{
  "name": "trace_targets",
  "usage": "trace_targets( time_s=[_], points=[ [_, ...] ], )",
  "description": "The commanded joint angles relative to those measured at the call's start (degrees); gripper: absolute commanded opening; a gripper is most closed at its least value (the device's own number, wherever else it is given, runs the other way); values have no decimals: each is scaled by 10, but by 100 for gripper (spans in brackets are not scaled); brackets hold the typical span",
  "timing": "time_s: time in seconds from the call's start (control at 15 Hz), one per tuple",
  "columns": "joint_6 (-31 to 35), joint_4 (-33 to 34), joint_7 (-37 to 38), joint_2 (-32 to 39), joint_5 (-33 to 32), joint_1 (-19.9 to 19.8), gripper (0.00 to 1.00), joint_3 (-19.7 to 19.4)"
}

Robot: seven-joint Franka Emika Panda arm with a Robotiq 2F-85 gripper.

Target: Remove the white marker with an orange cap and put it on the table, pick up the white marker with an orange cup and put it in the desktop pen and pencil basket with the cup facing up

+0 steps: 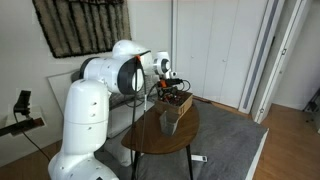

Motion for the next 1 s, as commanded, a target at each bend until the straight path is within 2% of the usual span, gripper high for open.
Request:
trace_targets(
  time_s=[0.0,0.4,0.53,0.93],
  points=[
    [27,-13,-11,-5,1,-4,54,-4],
    [24,-18,-24,6,9,-9,11,-3],
    [23,-19,-27,3,9,-9,1,-3],
    [39,-50,-17,-47,-4,-2,4,-2]
  ],
)
